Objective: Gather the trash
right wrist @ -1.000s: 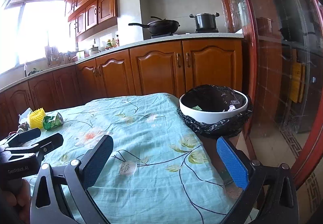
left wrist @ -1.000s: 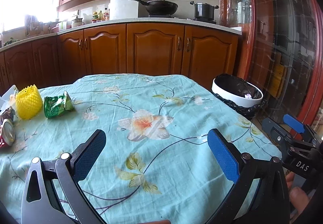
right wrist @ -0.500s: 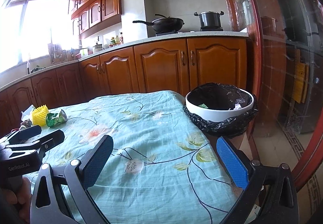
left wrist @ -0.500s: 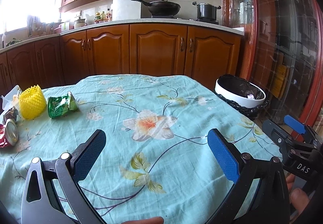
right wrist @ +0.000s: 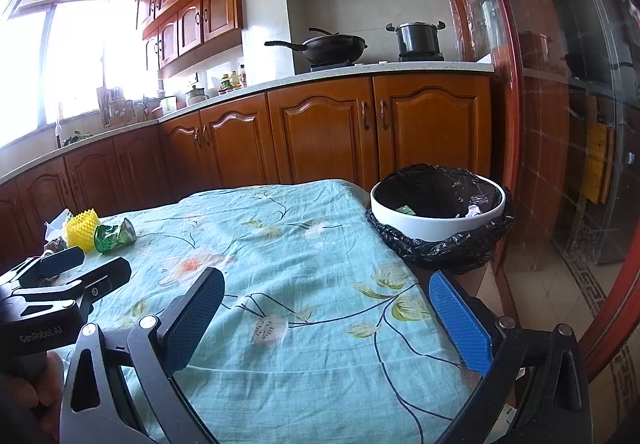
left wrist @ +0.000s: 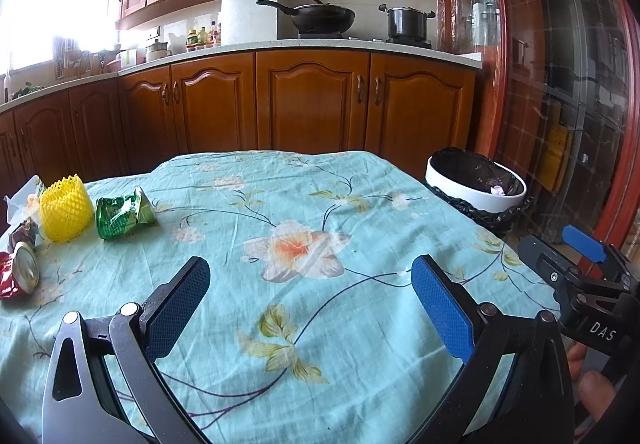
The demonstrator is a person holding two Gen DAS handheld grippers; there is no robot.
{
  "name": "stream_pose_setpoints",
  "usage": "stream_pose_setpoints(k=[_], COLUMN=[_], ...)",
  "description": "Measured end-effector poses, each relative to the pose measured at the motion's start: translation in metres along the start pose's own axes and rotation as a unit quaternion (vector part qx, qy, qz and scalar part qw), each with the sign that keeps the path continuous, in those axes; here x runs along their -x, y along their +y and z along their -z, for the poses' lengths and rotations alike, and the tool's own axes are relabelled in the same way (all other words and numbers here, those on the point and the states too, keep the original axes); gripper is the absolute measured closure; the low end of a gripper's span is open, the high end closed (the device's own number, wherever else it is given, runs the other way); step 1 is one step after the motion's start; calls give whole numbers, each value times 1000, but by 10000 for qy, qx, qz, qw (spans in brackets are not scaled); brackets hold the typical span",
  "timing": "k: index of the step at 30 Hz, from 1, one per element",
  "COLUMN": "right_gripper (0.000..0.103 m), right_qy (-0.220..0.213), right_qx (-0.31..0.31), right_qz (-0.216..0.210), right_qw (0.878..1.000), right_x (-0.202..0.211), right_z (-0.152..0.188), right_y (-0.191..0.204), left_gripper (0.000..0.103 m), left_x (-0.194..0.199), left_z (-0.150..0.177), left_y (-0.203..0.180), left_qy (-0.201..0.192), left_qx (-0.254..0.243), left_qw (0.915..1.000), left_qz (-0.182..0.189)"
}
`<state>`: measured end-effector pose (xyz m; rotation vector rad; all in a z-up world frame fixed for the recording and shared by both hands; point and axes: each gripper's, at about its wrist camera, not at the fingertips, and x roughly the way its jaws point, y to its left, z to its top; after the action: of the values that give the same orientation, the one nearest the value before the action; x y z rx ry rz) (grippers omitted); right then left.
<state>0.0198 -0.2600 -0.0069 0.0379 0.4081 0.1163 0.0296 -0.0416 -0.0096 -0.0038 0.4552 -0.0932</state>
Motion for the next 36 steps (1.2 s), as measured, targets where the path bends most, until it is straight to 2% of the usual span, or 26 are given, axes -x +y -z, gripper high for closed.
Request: stream_pose_setpoints(k=[36], right_gripper=[0], right_qy=[-9], right_qx=[-8], right_qz=[-28], right_qw=[10000], right_x=[0], right_z=[-1], right_y=[0], left_gripper=[0], left_x=[-1], left_z=[0], left_y=[-3], left_qy=[26], left_qx=[-34], left_qw=[10000], left_qz=[29])
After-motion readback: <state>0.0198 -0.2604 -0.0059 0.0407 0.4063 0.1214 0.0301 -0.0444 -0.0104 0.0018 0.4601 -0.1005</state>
